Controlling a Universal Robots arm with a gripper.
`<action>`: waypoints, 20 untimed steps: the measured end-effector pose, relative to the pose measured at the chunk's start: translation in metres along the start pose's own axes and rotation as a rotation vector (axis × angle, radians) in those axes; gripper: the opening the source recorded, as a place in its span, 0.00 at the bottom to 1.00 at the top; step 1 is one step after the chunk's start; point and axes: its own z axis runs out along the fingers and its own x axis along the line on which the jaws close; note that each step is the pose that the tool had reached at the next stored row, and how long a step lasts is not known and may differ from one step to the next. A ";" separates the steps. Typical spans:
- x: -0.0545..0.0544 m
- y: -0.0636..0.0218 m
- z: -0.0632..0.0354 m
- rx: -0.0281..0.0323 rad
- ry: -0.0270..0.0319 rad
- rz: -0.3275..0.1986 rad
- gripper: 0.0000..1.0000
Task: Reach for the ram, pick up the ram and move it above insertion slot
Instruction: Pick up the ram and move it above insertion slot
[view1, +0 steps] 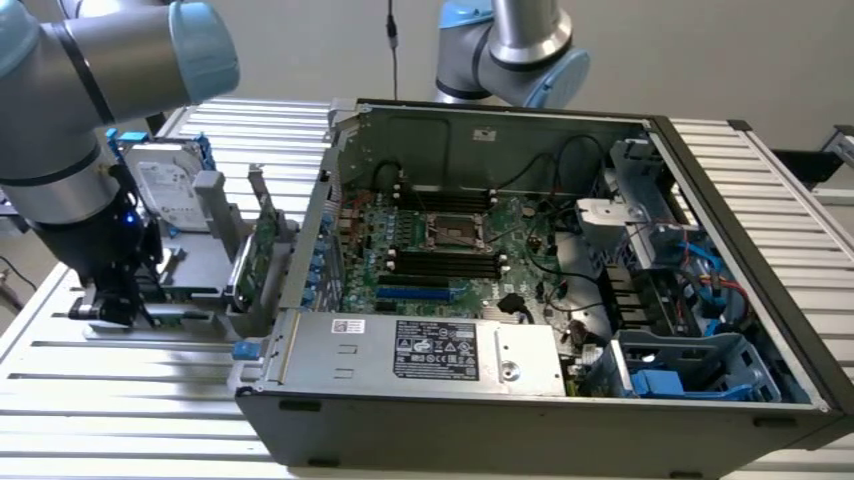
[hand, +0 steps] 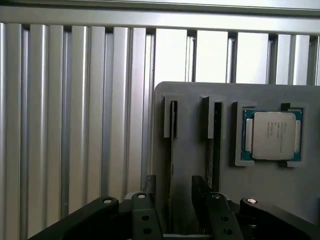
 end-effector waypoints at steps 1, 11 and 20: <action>0.000 -0.0001 0.0019 0.0000 0.0000 0.000 0.42; 0.000 -0.0027 0.0087 -0.0002 0.0001 0.000 0.27; 0.000 -0.0029 0.0096 -0.0001 0.0000 0.003 0.14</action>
